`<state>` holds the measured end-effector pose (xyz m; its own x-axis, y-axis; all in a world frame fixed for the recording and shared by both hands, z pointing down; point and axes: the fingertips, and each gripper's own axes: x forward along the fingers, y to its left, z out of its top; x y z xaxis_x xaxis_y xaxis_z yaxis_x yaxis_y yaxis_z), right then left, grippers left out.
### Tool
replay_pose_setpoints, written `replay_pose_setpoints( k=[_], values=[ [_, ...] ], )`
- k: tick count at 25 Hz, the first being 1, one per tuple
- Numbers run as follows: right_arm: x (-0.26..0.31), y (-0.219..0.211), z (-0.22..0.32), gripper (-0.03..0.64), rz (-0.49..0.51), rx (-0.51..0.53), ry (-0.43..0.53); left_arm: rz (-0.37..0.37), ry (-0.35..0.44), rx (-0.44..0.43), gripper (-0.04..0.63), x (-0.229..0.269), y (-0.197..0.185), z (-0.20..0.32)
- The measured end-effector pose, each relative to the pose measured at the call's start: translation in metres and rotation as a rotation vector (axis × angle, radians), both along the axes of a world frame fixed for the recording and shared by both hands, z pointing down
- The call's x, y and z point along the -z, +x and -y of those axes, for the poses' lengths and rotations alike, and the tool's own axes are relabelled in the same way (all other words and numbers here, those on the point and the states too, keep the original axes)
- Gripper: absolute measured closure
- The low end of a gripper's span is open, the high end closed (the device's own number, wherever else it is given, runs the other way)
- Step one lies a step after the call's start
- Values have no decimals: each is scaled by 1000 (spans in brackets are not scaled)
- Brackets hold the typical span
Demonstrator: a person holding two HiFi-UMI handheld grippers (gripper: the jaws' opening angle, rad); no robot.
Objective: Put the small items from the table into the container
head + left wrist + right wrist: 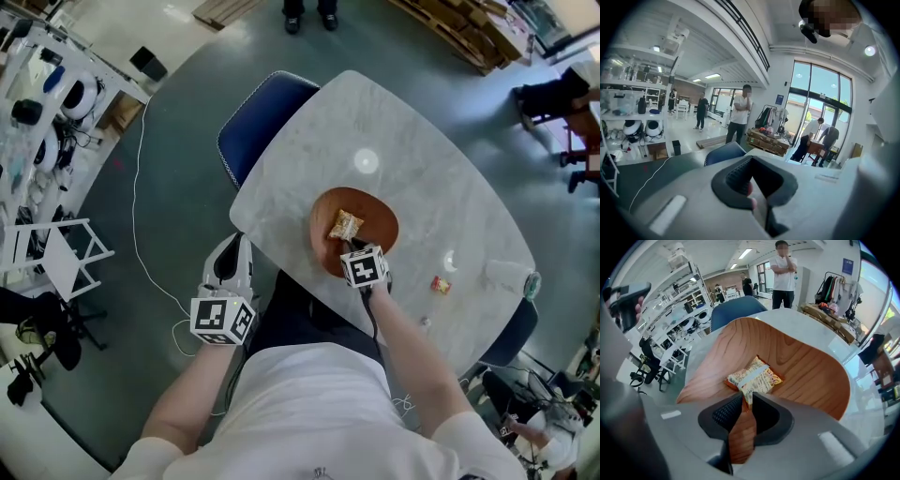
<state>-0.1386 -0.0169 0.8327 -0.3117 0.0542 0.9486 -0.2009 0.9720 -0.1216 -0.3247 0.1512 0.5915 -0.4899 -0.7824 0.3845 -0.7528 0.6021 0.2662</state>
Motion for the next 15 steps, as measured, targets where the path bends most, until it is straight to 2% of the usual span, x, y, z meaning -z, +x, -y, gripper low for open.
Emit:
replay_pose_setpoints(
  k=[1, 4, 7, 11, 15],
  values=[
    [2, -2, 0, 506, 5, -4, -2, 2, 2, -10, 591, 2, -1, 3],
    [17, -9, -2, 475, 43, -36, 6, 8, 17, -51, 591, 9, -7, 14],
    [48, -16, 0, 463, 141, -110, 22, 25, 47, -116, 591, 19, -12, 33],
    [136, -13, 27, 480, 387, -272, 70, 52, 105, -243, 591, 44, -3, 84],
    [251, 20, 76, 520, 676, -475, 230, 86, 196, -432, 591, 78, 27, 153]
  ],
)
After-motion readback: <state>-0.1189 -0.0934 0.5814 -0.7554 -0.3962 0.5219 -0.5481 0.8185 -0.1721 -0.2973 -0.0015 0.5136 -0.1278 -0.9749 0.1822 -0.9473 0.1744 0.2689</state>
